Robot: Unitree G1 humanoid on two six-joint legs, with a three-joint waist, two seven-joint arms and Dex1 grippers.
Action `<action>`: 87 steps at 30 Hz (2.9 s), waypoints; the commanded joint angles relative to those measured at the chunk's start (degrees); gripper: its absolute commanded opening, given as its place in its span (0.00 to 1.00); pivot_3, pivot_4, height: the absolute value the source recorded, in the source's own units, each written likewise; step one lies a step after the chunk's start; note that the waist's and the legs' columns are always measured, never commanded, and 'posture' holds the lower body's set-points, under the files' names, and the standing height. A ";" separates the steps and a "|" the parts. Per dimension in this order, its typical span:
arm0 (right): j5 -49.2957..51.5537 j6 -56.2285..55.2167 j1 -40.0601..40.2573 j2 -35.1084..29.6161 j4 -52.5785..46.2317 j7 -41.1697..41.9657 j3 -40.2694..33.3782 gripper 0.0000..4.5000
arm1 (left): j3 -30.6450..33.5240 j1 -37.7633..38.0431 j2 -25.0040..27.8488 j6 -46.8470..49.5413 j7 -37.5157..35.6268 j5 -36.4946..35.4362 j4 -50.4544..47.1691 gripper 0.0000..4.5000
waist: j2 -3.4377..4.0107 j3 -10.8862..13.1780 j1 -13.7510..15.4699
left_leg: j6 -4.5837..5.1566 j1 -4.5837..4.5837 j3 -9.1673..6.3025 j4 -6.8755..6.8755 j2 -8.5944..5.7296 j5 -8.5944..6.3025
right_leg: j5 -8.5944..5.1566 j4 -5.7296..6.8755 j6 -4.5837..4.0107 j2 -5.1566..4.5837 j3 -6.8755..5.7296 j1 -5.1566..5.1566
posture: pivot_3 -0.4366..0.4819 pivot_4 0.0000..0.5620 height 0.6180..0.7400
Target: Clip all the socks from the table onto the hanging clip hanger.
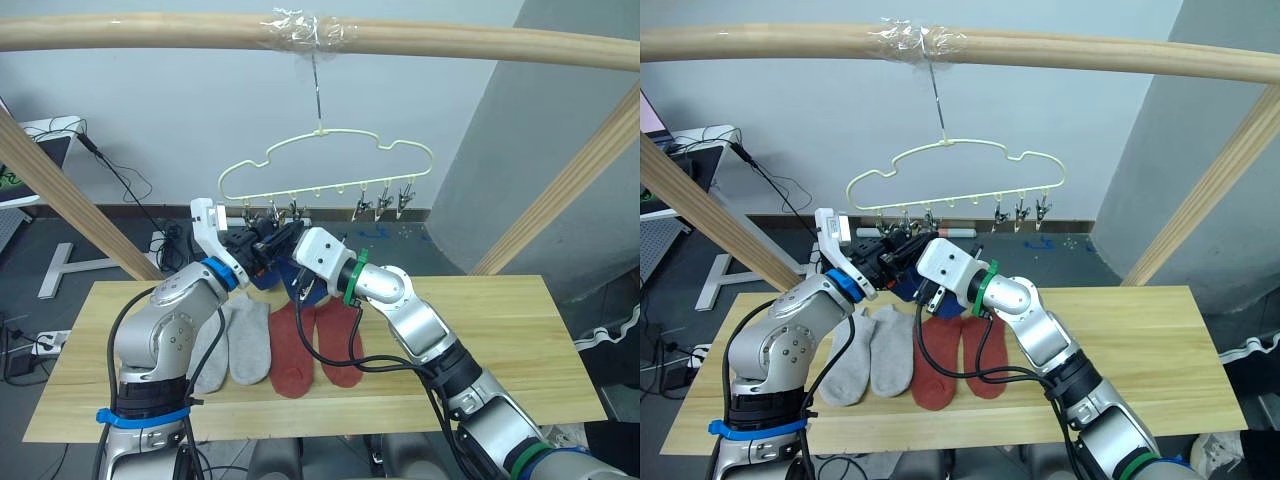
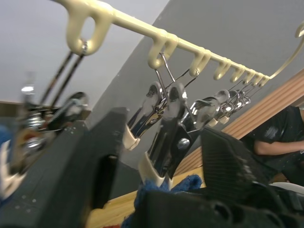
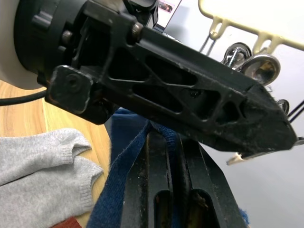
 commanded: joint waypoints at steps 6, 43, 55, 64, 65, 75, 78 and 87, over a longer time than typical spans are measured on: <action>0.02 -0.33 -0.93 0.07 -1.30 0.53 -0.48 0.47 | 0.71 2.34 2.53 -0.58 -0.68 -0.56 -4.78 0.87 | 0.00 0.00 0.13 | 0.00 0.00 0.00 0.00 0.01 0.00 | 0.00 0.00 0.00 0.00 0.00 0.00 | 0.51 0.32 0.71; 9.63 19.22 10.85 -22.46 -34.36 10.02 -13.06 0.48 | -13.36 7.66 -10.50 -33.40 10.92 31.18 2.42 0.41 | -0.02 -0.01 -0.10 | 0.02 0.02 0.08 0.06 -0.02 -0.01 | -0.01 -0.01 0.03 0.01 0.08 0.04 | 0.39 0.33 0.71; 12.05 21.77 9.83 -24.82 -35.12 9.63 -14.78 0.48 | -12.36 6.18 -15.32 -35.37 17.48 33.75 6.13 0.41 | -0.02 -0.01 -1.11 | 0.02 0.02 0.09 0.06 -0.03 -0.01 | 0.00 -0.02 0.03 0.02 0.10 0.05 | 0.36 0.32 0.71; 12.89 22.28 9.32 -25.90 -35.09 9.58 -15.34 0.48 | -11.38 7.10 -15.98 -39.51 18.35 33.82 9.65 0.41 | -0.02 -0.01 -1.54 | 0.02 0.02 0.09 0.07 -0.04 -0.01 | -0.01 -0.01 0.04 0.02 0.10 0.05 | 0.35 0.32 0.71; 12.99 22.31 9.27 -25.95 -35.07 9.57 -15.38 0.48 | -11.23 7.13 -15.93 -40.27 18.59 33.94 10.34 0.41 | -0.02 -0.01 -1.59 | 0.02 0.02 0.09 0.07 -0.03 -0.01 | 0.00 -0.01 0.03 0.02 0.11 0.05 | 0.35 0.32 0.71; 14.08 22.25 8.54 -26.73 -34.70 9.55 -15.56 0.48 | -11.28 6.14 -15.13 -44.11 14.55 32.06 13.90 0.59 | -0.02 -0.01 -1.78 | 0.02 0.02 0.09 0.08 -0.04 -0.01 | 0.00 0.00 0.03 0.02 0.10 0.06 | 0.35 0.32 0.71; 14.52 22.23 8.62 -27.12 -34.80 9.62 -15.75 0.48 | -11.00 4.80 -14.45 -44.81 14.24 32.76 15.15 0.59 | -0.02 -0.02 -1.89 | 0.02 0.02 0.09 0.08 -0.04 0.00 | 0.00 0.00 0.03 0.02 0.10 0.06 | 0.35 0.31 0.71; 16.53 21.05 8.03 -28.58 -34.19 11.47 -17.12 0.48 | -11.15 1.44 -13.98 -45.02 15.25 34.63 14.97 0.59 | -0.02 -0.02 -2.35 | 0.02 0.01 0.09 0.07 -0.04 -0.01 | 0.00 -0.01 0.03 0.02 0.10 0.07 | 0.35 0.31 0.71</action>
